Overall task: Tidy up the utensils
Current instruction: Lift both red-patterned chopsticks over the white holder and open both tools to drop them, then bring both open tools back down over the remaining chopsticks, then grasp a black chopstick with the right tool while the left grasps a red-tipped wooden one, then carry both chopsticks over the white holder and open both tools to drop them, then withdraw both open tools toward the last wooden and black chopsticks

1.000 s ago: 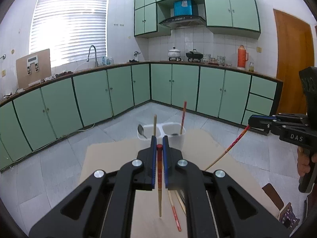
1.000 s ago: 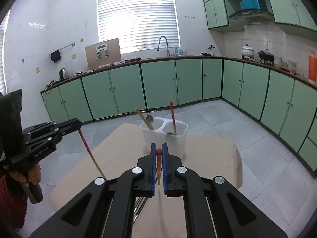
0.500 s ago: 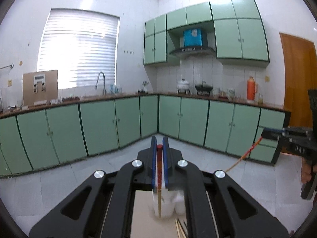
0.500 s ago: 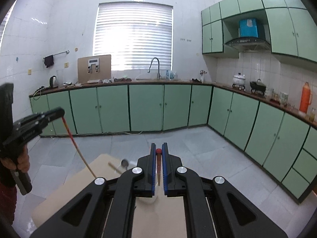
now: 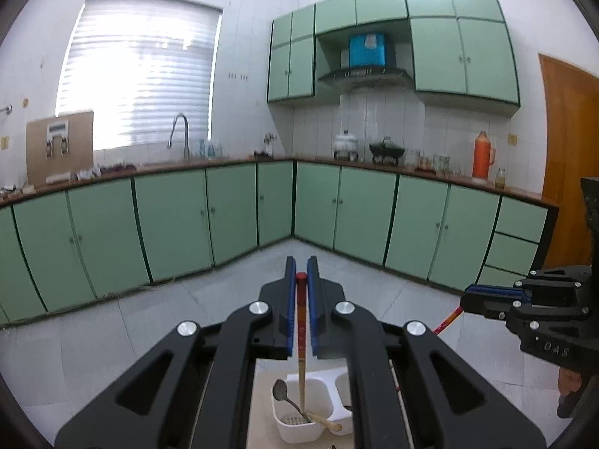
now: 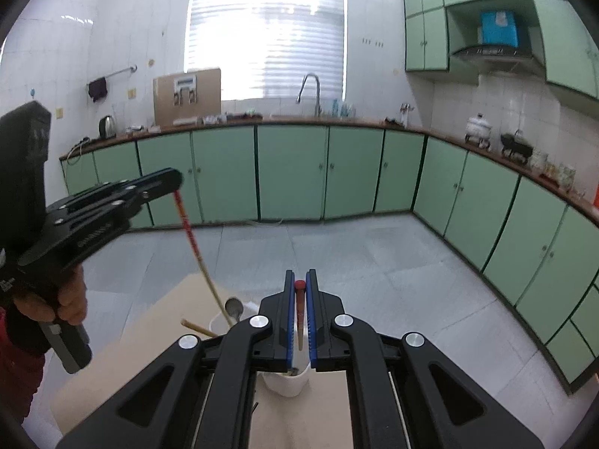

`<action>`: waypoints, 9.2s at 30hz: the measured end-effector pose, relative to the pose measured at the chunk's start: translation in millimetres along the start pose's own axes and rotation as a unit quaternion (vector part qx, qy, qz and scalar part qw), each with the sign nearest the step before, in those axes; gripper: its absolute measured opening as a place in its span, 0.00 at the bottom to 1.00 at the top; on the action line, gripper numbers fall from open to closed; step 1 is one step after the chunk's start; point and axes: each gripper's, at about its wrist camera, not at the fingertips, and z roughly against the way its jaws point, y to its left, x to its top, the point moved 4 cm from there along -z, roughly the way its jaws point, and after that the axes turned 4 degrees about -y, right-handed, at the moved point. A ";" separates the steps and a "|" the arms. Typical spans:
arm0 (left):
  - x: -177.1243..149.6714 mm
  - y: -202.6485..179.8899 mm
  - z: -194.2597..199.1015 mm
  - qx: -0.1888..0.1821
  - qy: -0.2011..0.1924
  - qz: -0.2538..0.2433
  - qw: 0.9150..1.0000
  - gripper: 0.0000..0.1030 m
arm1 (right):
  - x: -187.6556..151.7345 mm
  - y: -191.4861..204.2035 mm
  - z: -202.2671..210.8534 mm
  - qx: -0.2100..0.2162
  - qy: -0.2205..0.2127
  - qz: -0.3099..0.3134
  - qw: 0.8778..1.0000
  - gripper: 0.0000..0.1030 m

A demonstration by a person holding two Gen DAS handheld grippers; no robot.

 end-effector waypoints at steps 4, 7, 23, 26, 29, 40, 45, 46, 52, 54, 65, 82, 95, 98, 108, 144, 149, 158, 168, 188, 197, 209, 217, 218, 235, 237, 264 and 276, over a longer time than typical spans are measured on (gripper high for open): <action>-25.5 7.7 -22.7 -0.007 0.035 0.007 0.999 0.05 | -16.2 0.3 -22.7 0.016 0.027 -0.011 0.999 0.06; -38.9 14.4 -31.1 -0.006 0.054 0.009 0.998 0.06 | -25.6 -4.0 -33.8 0.024 0.043 -0.028 0.998 0.06; -44.8 39.7 30.1 0.020 0.015 0.019 1.000 0.54 | -42.6 -37.7 12.7 -0.002 -0.007 -0.095 0.995 0.48; -51.5 37.5 53.8 0.032 0.003 0.012 0.999 0.64 | -56.4 -36.5 29.7 -0.016 -0.019 -0.105 0.994 0.60; -65.4 33.6 75.9 0.036 0.004 0.009 0.999 0.71 | -73.8 -32.4 40.5 -0.032 -0.024 -0.107 0.993 0.72; -173.8 15.7 109.7 0.054 0.093 0.004 0.994 0.84 | -165.4 9.2 58.5 -0.089 -0.003 -0.105 0.991 0.86; -226.0 14.5 114.4 0.048 0.158 0.005 0.986 0.84 | -209.1 27.9 53.4 -0.084 0.032 -0.120 0.989 0.86; -233.7 14.9 115.0 0.046 0.169 0.007 0.985 0.84 | -219.2 32.6 51.8 -0.086 0.041 -0.120 0.988 0.89; -272.6 15.4 119.7 0.043 0.219 0.000 0.975 0.86 | -264.6 50.6 51.4 -0.077 0.080 -0.135 0.985 0.94; -283.1 14.2 122.5 0.042 0.233 0.004 0.972 0.86 | -277.1 57.8 51.5 -0.072 0.092 -0.140 0.983 0.94; -317.6 10.3 140.0 0.041 0.270 0.003 0.962 0.86 | -304.2 97.6 58.6 -0.046 0.118 -0.118 0.985 0.77; -322.6 12.5 142.7 0.035 0.277 0.018 0.960 0.82 | -314.1 135.1 52.1 -0.030 0.146 -0.066 0.987 0.19; -326.2 -18.0 135.7 0.001 0.279 0.010 0.960 0.72 | -317.0 105.6 60.8 -0.055 0.148 -0.086 0.984 0.06; -325.8 -20.3 133.8 0.001 0.279 0.009 0.960 0.62 | -318.4 97.5 62.6 -0.059 0.147 -0.097 0.983 0.06; -326.3 -21.8 133.6 0.009 0.277 0.007 0.961 0.47 | -319.2 94.1 61.3 -0.054 0.144 -0.105 0.983 0.06; -205.3 -28.9 177.7 0.011 0.149 -0.032 0.988 0.05 | -223.2 64.6 131.6 -0.037 0.023 -0.107 0.993 0.06; -172.6 -28.7 179.9 0.002 0.119 -0.025 0.993 0.05 | -185.5 58.4 143.1 -0.020 -0.011 -0.104 0.994 0.06; -129.7 -35.2 172.8 -0.011 0.089 -0.019 0.996 0.05 | -131.4 46.7 146.9 0.006 -0.032 -0.090 0.995 0.06; -97.7 -32.4 170.1 -0.009 0.055 -0.011 0.998 0.05 | -102.4 35.3 135.3 0.011 -0.043 -0.083 0.996 0.06; 20.3 -16.7 134.4 0.027 -0.047 -0.016 0.998 0.05 | 23.4 31.5 113.4 0.043 -0.134 -0.044 0.989 0.06; 27.3 -19.0 67.2 0.011 -0.013 -0.017 1.000 0.05 | 67.8 0.9 53.0 0.014 -0.136 -0.054 0.989 0.06; -12.5 -5.9 -0.7 0.000 0.047 -0.016 0.999 0.05 | 28.7 -29.6 -26.1 0.002 -0.066 -0.083 0.994 0.06; -49.1 3.4 -27.3 0.001 0.089 -0.012 0.996 0.05 | -11.6 -23.0 -48.5 0.012 -0.020 -0.081 0.996 0.06; -53.2 4.7 -30.3 0.000 0.096 -0.011 0.995 0.06 | -14.8 -22.5 -49.4 0.014 -0.016 -0.082 0.996 0.06; -54.0 17.0 48.3 0.028 0.021 0.004 0.999 0.63 | -36.4 -35.3 38.0 -0.035 -0.077 -0.111 0.990 0.66; -60.2 16.1 64.5 0.037 0.010 0.003 0.999 0.70 | -47.6 -31.3 47.6 -0.044 -0.082 -0.110 0.990 0.74; -226.3 -6.9 138.3 0.056 0.114 0.015 0.992 0.87 | -214.4 34.7 71.4 -0.067 0.011 -0.134 0.989 0.94; -265.2 0.6 151.8 0.075 0.156 0.004 0.985 0.87 | -260.8 67.3 67.6 -0.066 0.064 -0.123 0.988 0.85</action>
